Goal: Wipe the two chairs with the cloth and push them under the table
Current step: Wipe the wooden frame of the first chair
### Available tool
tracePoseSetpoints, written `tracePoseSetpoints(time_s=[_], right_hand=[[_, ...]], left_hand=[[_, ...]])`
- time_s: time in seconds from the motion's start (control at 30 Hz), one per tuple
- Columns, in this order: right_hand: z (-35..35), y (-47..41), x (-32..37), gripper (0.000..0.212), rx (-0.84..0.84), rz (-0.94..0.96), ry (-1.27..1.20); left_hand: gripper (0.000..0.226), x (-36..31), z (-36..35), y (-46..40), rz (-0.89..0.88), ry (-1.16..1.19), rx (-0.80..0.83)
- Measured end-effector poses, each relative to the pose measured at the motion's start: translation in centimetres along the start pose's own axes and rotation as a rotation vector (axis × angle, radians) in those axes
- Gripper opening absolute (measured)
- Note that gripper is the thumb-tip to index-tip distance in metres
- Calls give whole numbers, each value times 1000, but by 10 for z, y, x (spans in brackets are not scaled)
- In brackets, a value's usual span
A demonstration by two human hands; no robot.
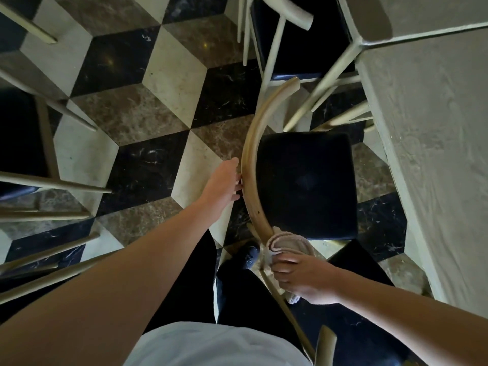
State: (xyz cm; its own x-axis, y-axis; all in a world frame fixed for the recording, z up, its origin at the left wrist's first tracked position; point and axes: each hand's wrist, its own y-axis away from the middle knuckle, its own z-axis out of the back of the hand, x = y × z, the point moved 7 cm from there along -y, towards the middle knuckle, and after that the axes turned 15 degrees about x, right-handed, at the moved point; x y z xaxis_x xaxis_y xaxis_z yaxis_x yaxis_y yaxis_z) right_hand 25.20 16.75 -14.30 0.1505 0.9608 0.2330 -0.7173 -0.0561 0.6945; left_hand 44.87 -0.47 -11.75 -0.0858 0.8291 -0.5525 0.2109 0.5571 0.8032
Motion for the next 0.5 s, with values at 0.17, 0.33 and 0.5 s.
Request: tracePoseSetpoints(time_s=[0.17,0.33,0.5], right_hand=[[26,-7,-16,23,-49,52,-13],[82,-30,-66,23,-169,6,-63],[136,-45,-146,30,-344,-56,-186]], left_hand=[[53,6,12,-4,25,6,19],[49,2,35,-10,49,40,-15],[46,-11,64,-31,64,100,-101]])
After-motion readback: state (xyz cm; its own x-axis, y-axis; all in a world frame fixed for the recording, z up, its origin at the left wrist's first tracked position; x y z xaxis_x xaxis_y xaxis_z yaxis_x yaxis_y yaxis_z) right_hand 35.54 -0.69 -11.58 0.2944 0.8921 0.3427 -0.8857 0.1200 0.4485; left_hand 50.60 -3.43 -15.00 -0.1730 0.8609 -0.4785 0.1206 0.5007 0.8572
